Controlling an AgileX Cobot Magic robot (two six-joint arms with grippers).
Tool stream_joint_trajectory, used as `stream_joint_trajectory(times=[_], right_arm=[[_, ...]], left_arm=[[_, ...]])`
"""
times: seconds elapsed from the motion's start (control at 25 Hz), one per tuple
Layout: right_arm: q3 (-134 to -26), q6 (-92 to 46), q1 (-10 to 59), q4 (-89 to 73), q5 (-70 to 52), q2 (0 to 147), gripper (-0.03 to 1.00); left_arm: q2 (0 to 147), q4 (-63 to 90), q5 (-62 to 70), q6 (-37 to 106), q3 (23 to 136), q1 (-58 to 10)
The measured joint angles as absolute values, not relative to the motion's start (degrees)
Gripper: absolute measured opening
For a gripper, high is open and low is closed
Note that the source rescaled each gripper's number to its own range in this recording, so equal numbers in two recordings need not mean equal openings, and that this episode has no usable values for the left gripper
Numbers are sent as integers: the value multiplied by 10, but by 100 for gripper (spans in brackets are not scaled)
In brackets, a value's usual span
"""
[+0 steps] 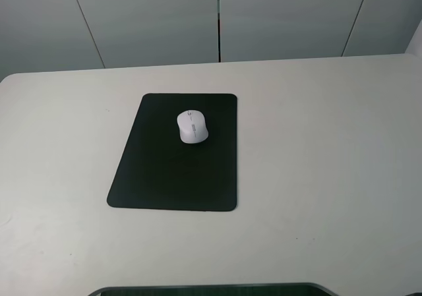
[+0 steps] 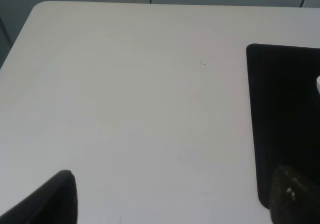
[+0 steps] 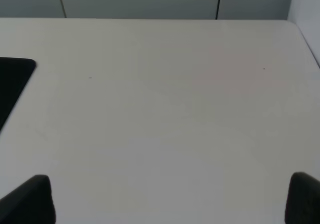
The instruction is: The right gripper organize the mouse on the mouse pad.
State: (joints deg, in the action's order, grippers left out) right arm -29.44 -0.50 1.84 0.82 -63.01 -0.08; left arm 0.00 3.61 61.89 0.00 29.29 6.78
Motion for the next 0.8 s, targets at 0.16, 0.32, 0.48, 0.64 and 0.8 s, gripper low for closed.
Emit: stream_joint_trajectory(times=[0.16, 0.32, 0.48, 0.64, 0.8], right_arm=[[-294, -9, 18, 7, -630, -1, 99], [-294, -9, 18, 6, -630, -1, 99], [-294, -9, 18, 4, -630, -1, 99], [-294, -7, 18, 4, -630, -1, 99], [-294, -7, 18, 4, -630, -1, 99]], left_arm=[[0, 36, 619, 0, 293, 68], [0, 36, 619, 0, 293, 68], [0, 36, 619, 0, 293, 68], [0, 36, 619, 0, 293, 68], [0, 36, 619, 0, 293, 68]])
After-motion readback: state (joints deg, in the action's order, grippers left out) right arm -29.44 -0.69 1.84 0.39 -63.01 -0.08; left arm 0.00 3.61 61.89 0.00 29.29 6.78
